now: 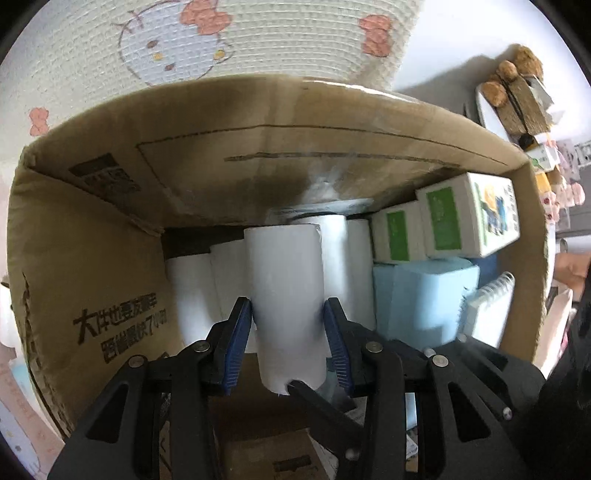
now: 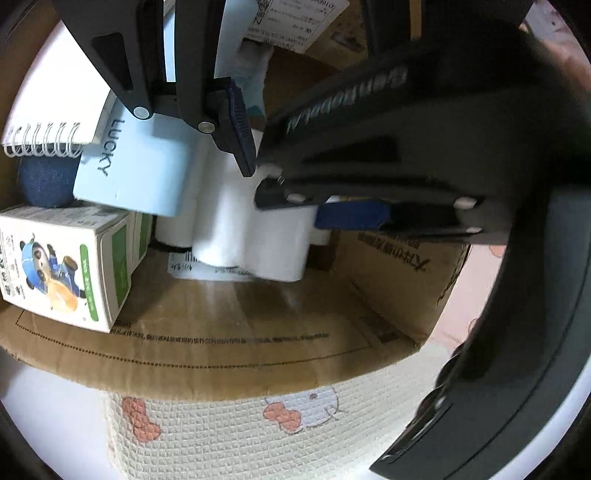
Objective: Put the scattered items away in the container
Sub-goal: 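Lower the tube into the box beside the standing tubes, then open the left gripper to release the tube in the box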
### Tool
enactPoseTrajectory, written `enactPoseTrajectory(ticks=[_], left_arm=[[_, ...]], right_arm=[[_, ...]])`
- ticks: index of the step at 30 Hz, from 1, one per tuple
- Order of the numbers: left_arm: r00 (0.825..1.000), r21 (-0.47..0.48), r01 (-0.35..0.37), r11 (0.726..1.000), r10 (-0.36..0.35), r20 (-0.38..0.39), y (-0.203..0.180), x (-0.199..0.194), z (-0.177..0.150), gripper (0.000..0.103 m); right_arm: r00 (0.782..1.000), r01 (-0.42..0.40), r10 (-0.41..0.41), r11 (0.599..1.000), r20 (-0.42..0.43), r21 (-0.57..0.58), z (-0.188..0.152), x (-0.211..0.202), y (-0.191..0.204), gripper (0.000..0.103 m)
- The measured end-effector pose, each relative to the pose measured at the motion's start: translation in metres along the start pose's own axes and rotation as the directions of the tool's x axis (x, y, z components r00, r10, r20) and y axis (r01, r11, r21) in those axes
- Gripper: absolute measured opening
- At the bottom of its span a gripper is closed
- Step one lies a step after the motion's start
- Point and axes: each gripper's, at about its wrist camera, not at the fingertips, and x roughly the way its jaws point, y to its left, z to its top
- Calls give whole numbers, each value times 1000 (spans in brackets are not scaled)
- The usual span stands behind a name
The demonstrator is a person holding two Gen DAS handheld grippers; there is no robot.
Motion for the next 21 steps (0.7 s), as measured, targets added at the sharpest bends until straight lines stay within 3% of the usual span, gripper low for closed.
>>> enactPoseTrajectory(ticks=[4, 12, 17, 21], left_arm=[[1000, -37, 10, 999, -11, -14, 10, 6, 6, 44], [999, -22, -49, 999, 49, -19, 8, 19, 8, 44], [1000, -33, -7, 999, 7, -17, 9, 16, 8, 44], [999, 22, -51, 998, 50, 15, 1, 5, 5, 46]], right_arm=[[999, 44, -44, 999, 4, -12, -3, -3, -4, 38], [996, 86, -86, 995, 12, -42, -9, -11, -8, 38], [985, 173, -170, 979, 34, -109, -13, -13, -2, 38], [982, 186, -183, 975, 37, -125, -15, -14, -3, 38]])
